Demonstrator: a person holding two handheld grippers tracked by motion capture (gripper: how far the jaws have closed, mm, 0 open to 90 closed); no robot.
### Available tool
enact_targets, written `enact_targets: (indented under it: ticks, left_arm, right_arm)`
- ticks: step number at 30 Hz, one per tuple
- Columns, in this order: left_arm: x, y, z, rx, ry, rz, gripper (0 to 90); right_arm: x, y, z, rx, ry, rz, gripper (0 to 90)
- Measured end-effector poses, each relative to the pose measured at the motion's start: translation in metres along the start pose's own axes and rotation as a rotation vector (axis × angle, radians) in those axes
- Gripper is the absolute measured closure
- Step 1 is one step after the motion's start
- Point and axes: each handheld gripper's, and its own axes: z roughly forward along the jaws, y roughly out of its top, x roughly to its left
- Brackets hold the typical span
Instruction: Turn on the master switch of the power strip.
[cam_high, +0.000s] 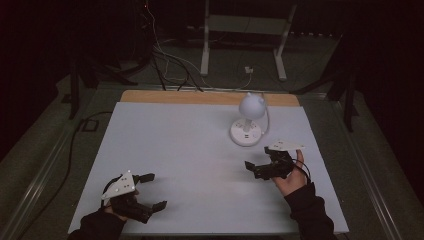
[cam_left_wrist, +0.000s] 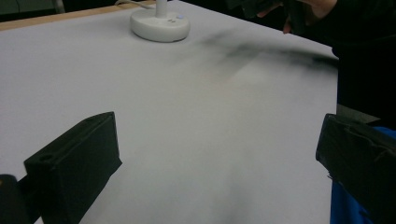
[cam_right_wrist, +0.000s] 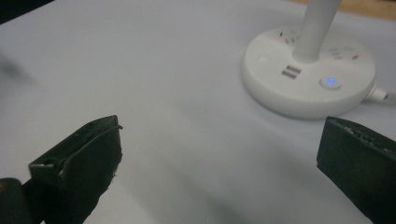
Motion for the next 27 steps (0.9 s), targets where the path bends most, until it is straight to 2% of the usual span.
enact_targets:
  ticks: [2, 8, 10, 13, 19, 27]
  left_arm:
    - [0.000, 0.000, 0.000, 0.001, 0.000, 0.001, 0.2]
    - [0.000, 0.000, 0.000, 0.003, 0.000, 0.002, 0.2]
    - [0.000, 0.000, 0.000, 0.004, 0.000, 0.003, 0.2]
    - [0.000, 0.000, 0.000, 0.004, 0.000, 0.004, 0.1]
    - [-0.001, 0.000, 0.000, 0.004, 0.000, 0.003, 0.2]
    - [-0.001, 0.000, 0.000, 0.005, -0.002, 0.004, 0.2]
  right_arm:
    - [0.000, -0.004, -0.002, 0.007, 0.015, 0.000, 0.0]
    - [0.004, -0.018, -0.009, 0.015, 0.015, -0.027, 0.0]
    - [0.004, -0.022, -0.011, 0.009, 0.012, -0.037, 0.0]
    - [0.005, -0.029, -0.016, -0.016, -0.013, -0.081, 0.0]
    - [0.005, -0.042, -0.025, -0.019, -0.003, -0.101, 0.0]
    - [0.005, -0.064, -0.034, 0.036, 0.030, -0.119, 0.0]
